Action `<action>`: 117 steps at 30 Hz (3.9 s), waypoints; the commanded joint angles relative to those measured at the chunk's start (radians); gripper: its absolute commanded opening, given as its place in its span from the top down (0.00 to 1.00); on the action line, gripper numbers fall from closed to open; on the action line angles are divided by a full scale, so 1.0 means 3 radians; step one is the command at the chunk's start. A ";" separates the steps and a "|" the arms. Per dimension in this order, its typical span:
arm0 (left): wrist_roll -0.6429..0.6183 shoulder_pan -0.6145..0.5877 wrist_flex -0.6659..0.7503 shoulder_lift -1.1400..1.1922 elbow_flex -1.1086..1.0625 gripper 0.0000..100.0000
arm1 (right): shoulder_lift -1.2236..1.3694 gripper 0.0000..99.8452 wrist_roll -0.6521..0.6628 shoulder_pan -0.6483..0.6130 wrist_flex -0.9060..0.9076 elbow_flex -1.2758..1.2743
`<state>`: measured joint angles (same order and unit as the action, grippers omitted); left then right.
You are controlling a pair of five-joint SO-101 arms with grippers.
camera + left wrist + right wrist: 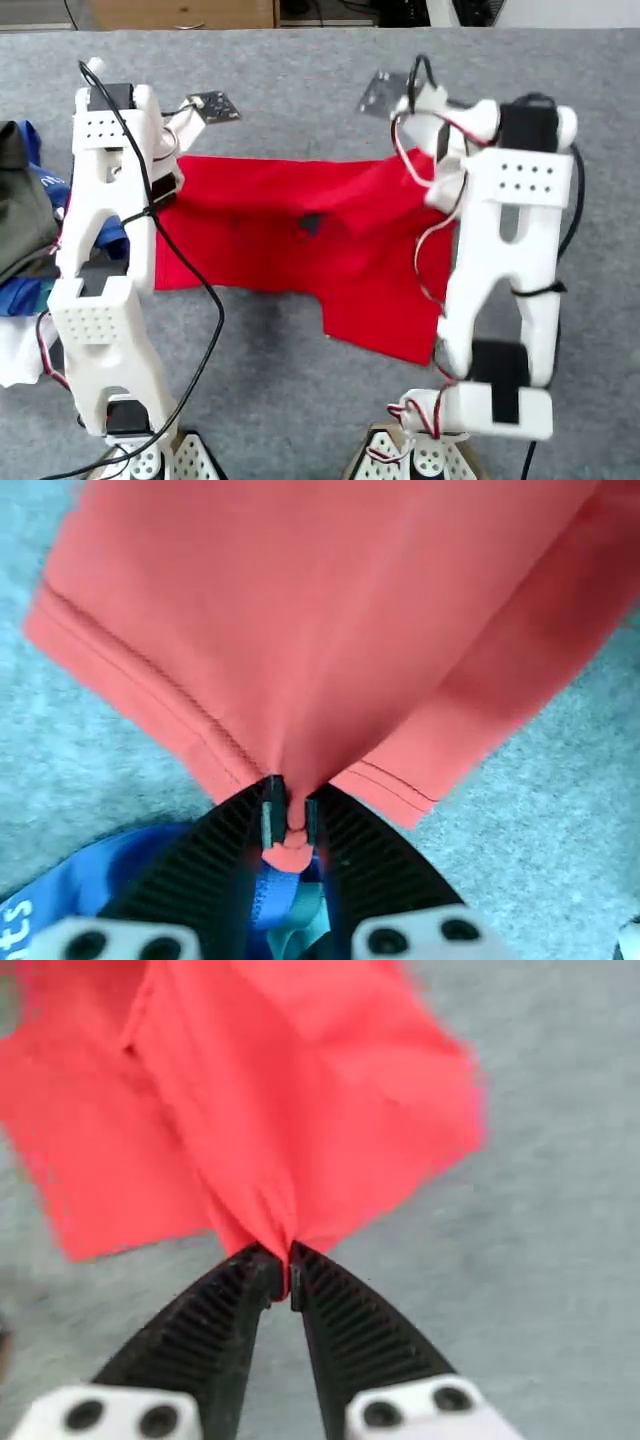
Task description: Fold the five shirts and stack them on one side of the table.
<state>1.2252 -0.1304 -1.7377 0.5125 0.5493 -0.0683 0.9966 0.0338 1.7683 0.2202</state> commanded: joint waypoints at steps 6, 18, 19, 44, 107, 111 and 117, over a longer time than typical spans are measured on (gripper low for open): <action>0.0348 -0.0056 -0.0072 -0.0054 -0.0573 0.98 | -0.0545 1.00 -0.0153 -0.0120 -0.0077 -0.1077; 0.0425 -0.0107 -0.0072 -0.0023 -0.0777 0.98 | -0.0760 1.00 -0.0240 -0.0125 -0.0072 -0.1701; 0.0455 -0.0107 -0.0072 -0.0023 -0.0777 0.98 | -0.0790 1.00 -0.0240 -0.0120 -0.0031 -0.1711; 0.0583 -0.0215 -0.0072 -0.0023 -0.1217 0.96 | -0.1179 0.99 -0.0240 -0.0202 -0.0225 -0.2688; -0.2711 -0.0061 0.1805 0.0049 -0.0977 0.98 | 0.0325 1.00 -0.1703 -0.0315 -0.2890 -0.1890; -0.2706 -0.0015 0.1811 0.0263 -0.0864 0.98 | 0.0969 1.00 -0.1790 -0.0299 -0.2859 -0.1440; -0.2706 -0.0133 0.1780 0.0683 -0.0266 0.98 | 0.1767 1.00 -0.1775 -0.0110 -0.2271 -0.0744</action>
<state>0.4150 -0.1550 -1.2129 0.6782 0.3621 0.4012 0.4718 -0.0414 0.9966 -0.1297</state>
